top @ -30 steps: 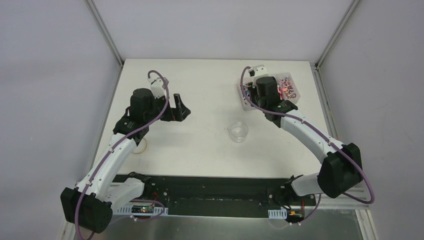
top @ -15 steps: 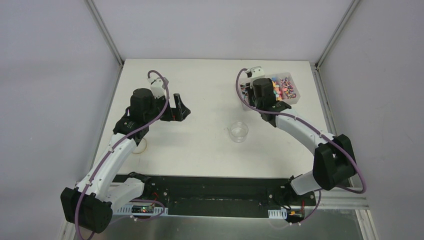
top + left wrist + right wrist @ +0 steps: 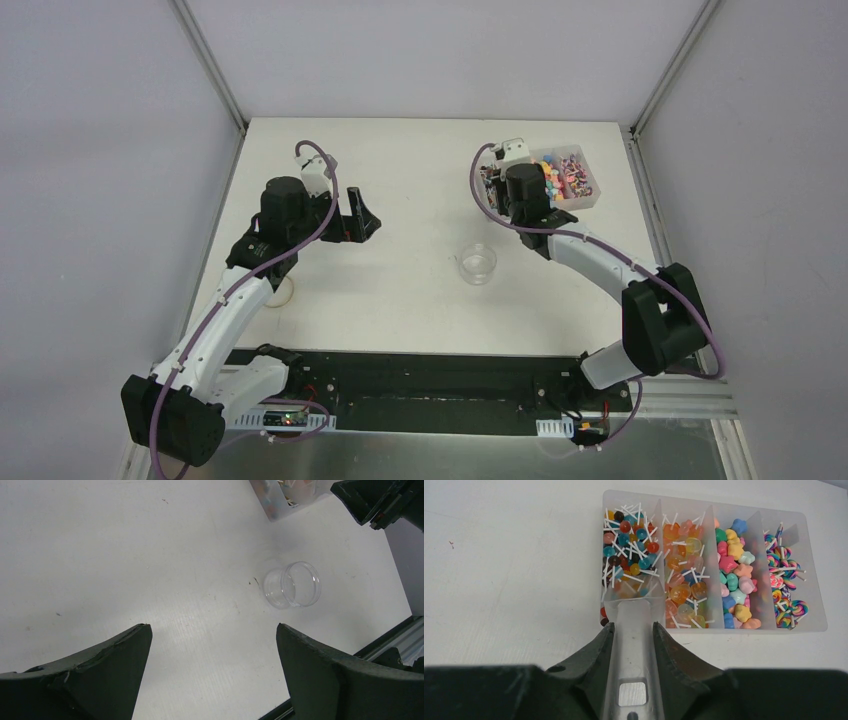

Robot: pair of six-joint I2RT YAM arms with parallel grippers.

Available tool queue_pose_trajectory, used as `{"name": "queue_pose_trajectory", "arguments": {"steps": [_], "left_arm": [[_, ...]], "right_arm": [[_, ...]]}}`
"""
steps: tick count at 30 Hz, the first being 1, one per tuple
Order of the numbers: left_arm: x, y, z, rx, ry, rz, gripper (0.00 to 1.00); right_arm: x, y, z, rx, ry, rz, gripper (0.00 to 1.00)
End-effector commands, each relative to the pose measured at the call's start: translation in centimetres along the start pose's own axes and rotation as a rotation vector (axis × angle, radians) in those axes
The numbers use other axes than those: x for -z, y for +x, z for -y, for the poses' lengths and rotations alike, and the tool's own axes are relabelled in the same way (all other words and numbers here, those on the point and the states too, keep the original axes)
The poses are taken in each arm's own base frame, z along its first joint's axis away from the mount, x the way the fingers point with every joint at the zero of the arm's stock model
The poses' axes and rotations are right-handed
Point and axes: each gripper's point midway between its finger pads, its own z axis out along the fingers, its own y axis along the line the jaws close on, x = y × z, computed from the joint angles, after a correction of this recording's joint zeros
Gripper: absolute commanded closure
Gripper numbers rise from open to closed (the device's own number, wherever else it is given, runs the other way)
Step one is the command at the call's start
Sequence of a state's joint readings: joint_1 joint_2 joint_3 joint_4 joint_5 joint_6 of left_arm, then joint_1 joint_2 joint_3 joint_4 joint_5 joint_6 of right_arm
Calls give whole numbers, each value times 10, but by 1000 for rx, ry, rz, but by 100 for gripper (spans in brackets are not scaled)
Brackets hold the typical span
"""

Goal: Pack the candies
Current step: Scoop the fake candies from the storage box.

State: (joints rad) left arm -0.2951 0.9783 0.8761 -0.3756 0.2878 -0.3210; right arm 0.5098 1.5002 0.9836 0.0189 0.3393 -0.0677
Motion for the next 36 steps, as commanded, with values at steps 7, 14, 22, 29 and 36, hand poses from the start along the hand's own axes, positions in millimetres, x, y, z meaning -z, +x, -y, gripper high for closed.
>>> {"name": "queue_pose_trajectory", "arguments": {"steps": [7, 14, 22, 29, 36], "left_arm": [[7, -10, 4, -38, 2, 50, 1], [7, -10, 3, -39, -3, 51, 1], [6, -10, 3, -38, -2, 49, 1], [7, -11, 2, -40, -6, 54, 1], [8, -11, 2, -40, -11, 56, 1]], "right_arm": [[3, 16, 0, -72, -3, 87, 100], [2, 19, 1, -78, 3, 113, 100], [-7, 22, 1, -73, 6, 96, 100], [-13, 29, 0, -76, 13, 89, 100], [-8, 30, 4, -121, 30, 135, 100]]}}
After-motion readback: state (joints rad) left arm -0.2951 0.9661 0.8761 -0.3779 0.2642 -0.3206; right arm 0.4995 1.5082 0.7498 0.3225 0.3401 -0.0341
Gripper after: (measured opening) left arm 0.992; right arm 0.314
